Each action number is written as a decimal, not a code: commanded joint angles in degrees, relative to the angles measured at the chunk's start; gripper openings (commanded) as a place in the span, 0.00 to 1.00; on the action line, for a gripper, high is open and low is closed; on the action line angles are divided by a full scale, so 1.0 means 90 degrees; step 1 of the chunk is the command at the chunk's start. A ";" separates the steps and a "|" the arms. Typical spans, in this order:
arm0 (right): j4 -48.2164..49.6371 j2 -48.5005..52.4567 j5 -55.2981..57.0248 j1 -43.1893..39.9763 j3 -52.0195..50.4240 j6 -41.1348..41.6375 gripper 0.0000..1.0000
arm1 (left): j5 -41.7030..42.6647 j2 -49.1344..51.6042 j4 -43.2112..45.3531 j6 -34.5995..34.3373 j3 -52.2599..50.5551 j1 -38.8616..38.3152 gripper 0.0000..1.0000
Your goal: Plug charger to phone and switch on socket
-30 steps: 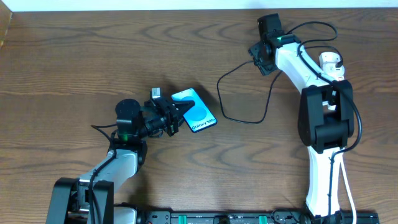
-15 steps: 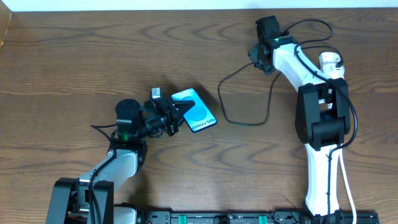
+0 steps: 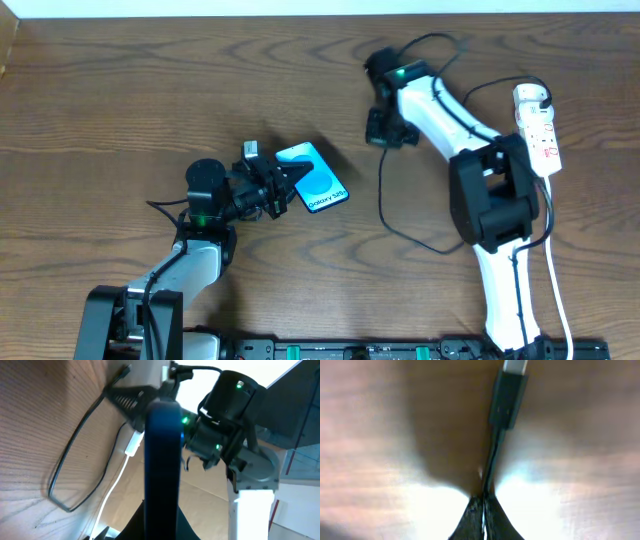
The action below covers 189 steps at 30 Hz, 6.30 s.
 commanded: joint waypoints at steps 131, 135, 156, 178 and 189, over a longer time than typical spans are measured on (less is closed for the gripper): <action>0.3735 -0.7346 -0.3466 0.1698 -0.6841 -0.1175 0.01 | 0.0704 0.1134 0.1205 0.2603 0.1688 -0.0376 0.07; 0.3735 -0.7346 -0.3191 0.1698 -0.6841 -0.1054 0.01 | 0.0823 0.1134 0.1205 0.2606 0.1688 -0.0376 0.07; 0.3757 -0.7346 -0.3203 0.1698 -0.6841 -0.0566 0.01 | 0.0826 0.1134 0.1209 0.2482 0.1688 -0.0376 0.07; 0.3786 -0.7305 -0.3203 0.1698 -0.6841 -0.0398 0.01 | 0.1103 0.1134 0.1209 0.2293 0.1688 -0.0376 0.07; 0.3786 -0.7142 -0.3228 0.1698 -0.6841 -0.0406 0.01 | 0.1103 0.1134 0.1207 0.2249 0.1688 -0.0376 0.07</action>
